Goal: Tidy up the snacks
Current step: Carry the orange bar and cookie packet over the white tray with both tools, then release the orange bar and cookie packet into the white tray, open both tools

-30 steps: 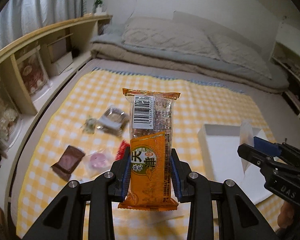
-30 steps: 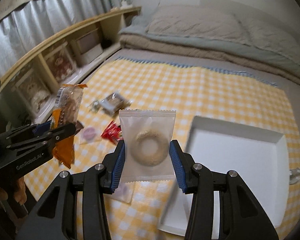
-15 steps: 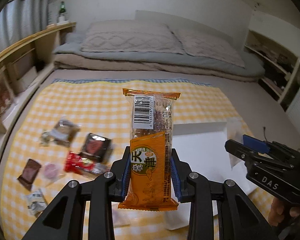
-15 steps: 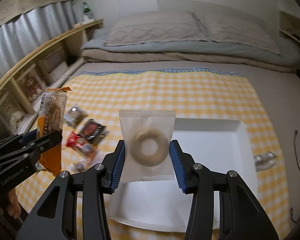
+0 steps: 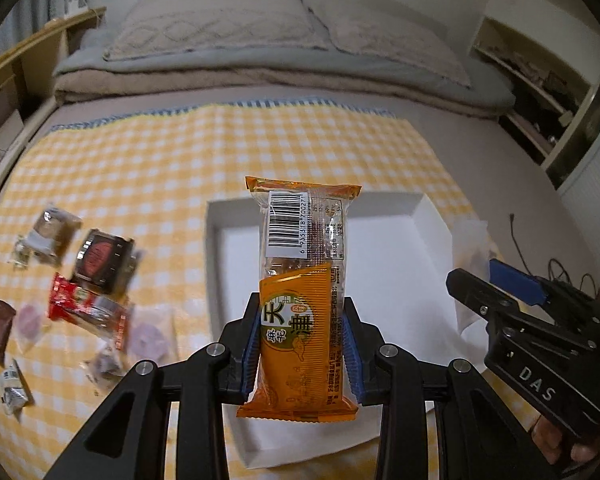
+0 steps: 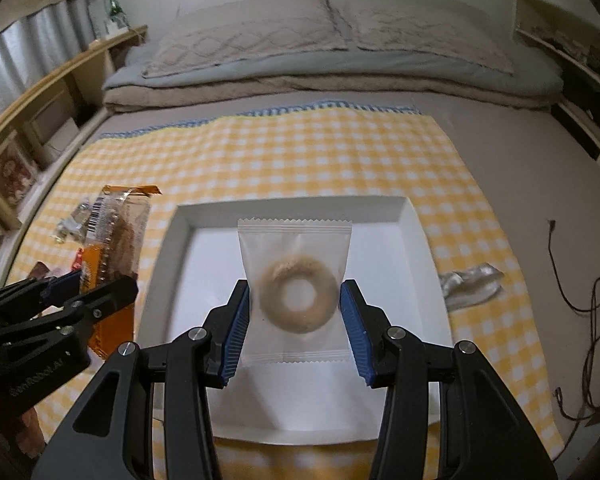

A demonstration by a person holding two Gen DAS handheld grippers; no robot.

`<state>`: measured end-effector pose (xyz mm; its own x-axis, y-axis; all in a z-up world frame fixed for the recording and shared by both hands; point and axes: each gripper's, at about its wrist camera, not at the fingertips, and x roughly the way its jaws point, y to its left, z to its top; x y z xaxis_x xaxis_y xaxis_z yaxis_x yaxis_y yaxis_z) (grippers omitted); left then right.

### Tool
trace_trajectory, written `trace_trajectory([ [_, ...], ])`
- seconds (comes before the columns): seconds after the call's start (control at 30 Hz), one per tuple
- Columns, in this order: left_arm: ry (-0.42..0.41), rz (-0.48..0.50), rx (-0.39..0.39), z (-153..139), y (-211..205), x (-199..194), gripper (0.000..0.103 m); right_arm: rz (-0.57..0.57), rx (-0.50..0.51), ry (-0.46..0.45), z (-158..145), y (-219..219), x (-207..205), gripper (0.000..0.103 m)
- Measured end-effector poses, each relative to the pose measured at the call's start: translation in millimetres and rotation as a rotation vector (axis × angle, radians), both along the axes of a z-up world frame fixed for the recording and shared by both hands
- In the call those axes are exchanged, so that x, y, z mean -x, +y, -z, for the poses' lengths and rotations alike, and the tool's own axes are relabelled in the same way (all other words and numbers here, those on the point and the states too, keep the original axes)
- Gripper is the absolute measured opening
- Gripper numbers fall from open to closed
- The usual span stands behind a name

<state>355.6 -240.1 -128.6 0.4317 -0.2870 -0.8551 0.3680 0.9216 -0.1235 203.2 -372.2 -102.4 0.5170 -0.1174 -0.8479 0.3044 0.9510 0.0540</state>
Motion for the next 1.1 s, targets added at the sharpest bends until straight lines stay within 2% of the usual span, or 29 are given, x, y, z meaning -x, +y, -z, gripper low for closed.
trace_trajectory([
  [0.3, 0.13, 0.022, -0.01, 41, -40, -35, 0.035, 0.031, -0.012, 0.107, 27, -21, -2, 0.047],
  [0.43, 0.144, 0.026, -0.018, 53, -46, -51, 0.036, 0.043, -0.026, 0.132, 37, -30, -5, 0.047],
  [0.53, 0.137, 0.039, -0.015, 60, -50, -57, 0.041, 0.047, -0.027, 0.132, 40, -33, -6, 0.047],
  [0.57, 0.134, 0.043, -0.013, 62, -49, -56, 0.047, 0.048, -0.028, 0.128, 41, -34, -7, 0.049],
  [0.6, 0.132, 0.044, -0.013, 63, -51, -60, 0.061, 0.053, -0.026, 0.124, 41, -35, -7, 0.05],
  [0.67, 0.122, 0.05, -0.009, 62, -48, -53, 0.076, 0.056, -0.025, 0.131, 44, -36, -7, 0.056],
  [0.7, 0.111, 0.053, -0.013, 61, -46, -48, 0.08, 0.058, -0.024, 0.132, 44, -37, -8, 0.06],
  [0.8, 0.095, 0.068, -0.037, 59, -43, -39, 0.086, 0.063, -0.02, 0.147, 46, -37, -8, 0.072],
  [0.93, 0.102, 0.064, -0.064, 60, -41, -33, 0.095, 0.066, -0.024, 0.165, 51, -40, -6, 0.079],
  [1.1, 0.102, 0.063, -0.091, 54, -36, -25, 0.103, 0.071, -0.014, 0.189, 53, -42, -1, 0.096],
])
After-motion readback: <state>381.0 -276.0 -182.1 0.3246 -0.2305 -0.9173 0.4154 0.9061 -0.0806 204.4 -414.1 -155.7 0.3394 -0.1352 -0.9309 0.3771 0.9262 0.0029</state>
